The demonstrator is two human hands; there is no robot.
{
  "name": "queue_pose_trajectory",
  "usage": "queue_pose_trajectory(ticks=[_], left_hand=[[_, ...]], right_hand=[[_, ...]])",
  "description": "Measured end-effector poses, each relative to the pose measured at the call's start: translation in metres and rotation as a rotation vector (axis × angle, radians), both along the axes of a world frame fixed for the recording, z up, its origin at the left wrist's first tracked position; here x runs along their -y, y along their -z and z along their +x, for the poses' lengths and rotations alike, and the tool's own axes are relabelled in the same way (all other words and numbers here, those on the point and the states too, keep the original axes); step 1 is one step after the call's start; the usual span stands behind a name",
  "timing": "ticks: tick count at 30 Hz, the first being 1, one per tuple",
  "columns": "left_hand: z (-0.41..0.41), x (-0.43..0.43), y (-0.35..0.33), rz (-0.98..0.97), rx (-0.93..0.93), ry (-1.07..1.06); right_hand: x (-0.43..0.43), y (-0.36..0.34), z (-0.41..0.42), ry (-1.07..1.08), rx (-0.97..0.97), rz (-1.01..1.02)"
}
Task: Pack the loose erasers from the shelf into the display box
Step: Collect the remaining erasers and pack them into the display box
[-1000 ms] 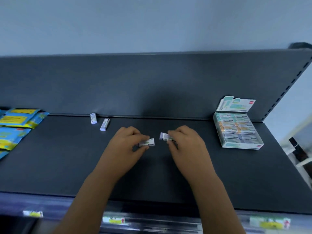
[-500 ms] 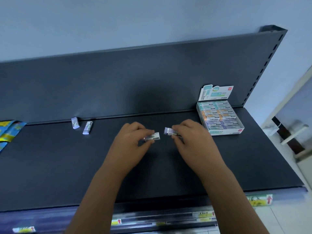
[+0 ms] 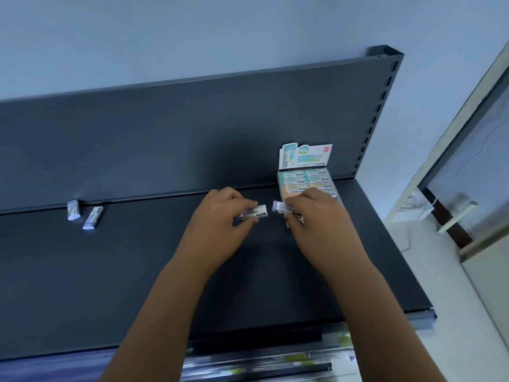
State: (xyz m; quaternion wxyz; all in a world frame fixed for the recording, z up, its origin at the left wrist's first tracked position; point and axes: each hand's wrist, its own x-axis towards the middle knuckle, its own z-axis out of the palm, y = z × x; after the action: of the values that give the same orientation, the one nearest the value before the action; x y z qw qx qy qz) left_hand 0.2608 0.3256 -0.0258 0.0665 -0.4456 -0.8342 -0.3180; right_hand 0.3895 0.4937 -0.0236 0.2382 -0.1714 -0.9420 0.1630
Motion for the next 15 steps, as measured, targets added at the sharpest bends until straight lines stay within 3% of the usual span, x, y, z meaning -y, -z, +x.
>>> queue_pose_trajectory(ticks=[15], left_hand=[[0.028, -0.105, 0.008, -0.209, -0.11, -0.057]], right_hand=[[-0.097, 0.016, 0.027, 0.042, 0.019, -0.041]])
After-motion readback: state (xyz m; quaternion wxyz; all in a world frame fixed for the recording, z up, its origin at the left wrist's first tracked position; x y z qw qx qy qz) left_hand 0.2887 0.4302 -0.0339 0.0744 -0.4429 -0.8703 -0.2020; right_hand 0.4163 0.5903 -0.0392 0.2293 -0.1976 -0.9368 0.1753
